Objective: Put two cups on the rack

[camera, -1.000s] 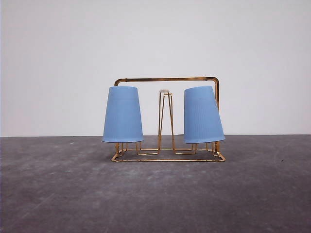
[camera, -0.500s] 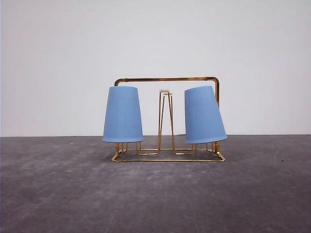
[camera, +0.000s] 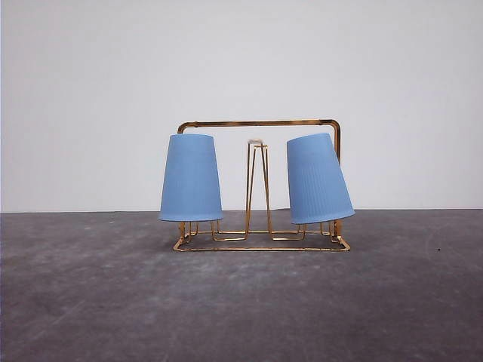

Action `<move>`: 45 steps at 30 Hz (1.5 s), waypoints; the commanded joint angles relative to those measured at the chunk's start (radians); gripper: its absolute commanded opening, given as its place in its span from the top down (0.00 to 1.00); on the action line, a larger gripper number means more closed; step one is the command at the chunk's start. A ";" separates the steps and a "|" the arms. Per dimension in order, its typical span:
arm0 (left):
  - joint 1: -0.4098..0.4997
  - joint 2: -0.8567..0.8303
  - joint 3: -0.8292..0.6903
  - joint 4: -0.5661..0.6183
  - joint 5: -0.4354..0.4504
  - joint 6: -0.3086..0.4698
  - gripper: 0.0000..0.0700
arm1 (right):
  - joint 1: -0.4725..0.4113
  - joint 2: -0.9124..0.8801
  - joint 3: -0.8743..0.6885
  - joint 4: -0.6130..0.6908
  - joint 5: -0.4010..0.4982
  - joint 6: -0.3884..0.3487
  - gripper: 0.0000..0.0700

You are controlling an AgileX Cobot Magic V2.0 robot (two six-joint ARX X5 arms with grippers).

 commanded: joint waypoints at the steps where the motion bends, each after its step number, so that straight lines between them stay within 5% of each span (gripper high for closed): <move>1: 0.002 -0.001 -0.014 -0.006 -0.001 -0.002 0.98 | -0.003 -0.001 -0.004 0.011 0.003 -0.004 0.98; 45: 0.002 -0.001 -0.014 -0.006 -0.001 -0.002 0.98 | -0.003 -0.001 -0.004 0.011 0.003 -0.004 0.98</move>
